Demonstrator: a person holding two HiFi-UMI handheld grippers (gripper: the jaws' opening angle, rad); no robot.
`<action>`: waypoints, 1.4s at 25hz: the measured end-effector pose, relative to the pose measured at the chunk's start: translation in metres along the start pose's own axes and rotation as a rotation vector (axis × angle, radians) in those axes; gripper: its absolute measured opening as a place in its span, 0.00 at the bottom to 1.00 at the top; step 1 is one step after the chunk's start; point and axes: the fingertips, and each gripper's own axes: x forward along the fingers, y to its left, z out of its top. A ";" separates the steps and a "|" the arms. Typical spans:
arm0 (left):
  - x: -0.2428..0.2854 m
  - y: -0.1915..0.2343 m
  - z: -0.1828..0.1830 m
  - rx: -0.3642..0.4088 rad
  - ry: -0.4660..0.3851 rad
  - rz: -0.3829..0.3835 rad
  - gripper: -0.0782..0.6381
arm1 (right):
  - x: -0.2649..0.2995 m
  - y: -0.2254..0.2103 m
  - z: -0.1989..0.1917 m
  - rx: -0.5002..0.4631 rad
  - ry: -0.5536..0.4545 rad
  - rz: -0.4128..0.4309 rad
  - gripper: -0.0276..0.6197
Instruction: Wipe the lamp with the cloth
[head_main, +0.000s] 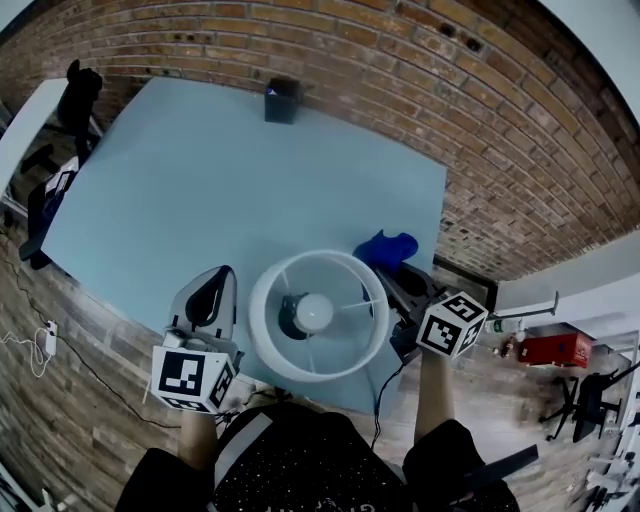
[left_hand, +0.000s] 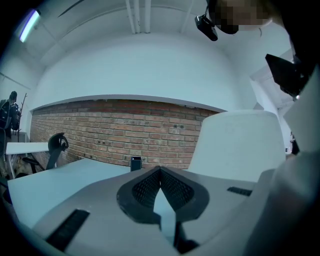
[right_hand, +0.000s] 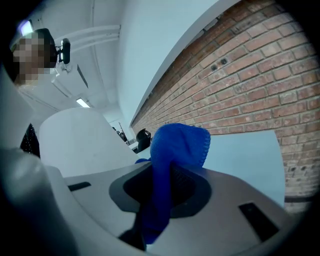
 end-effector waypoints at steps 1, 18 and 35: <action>0.001 0.001 0.002 0.000 -0.005 -0.001 0.12 | -0.001 0.001 0.004 -0.019 0.003 0.005 0.16; -0.010 -0.002 0.049 0.042 -0.108 0.003 0.12 | 0.008 0.149 0.146 -0.199 0.082 0.828 0.16; -0.013 0.011 0.014 0.018 -0.048 0.149 0.12 | 0.095 0.103 0.058 -0.110 0.384 0.903 0.16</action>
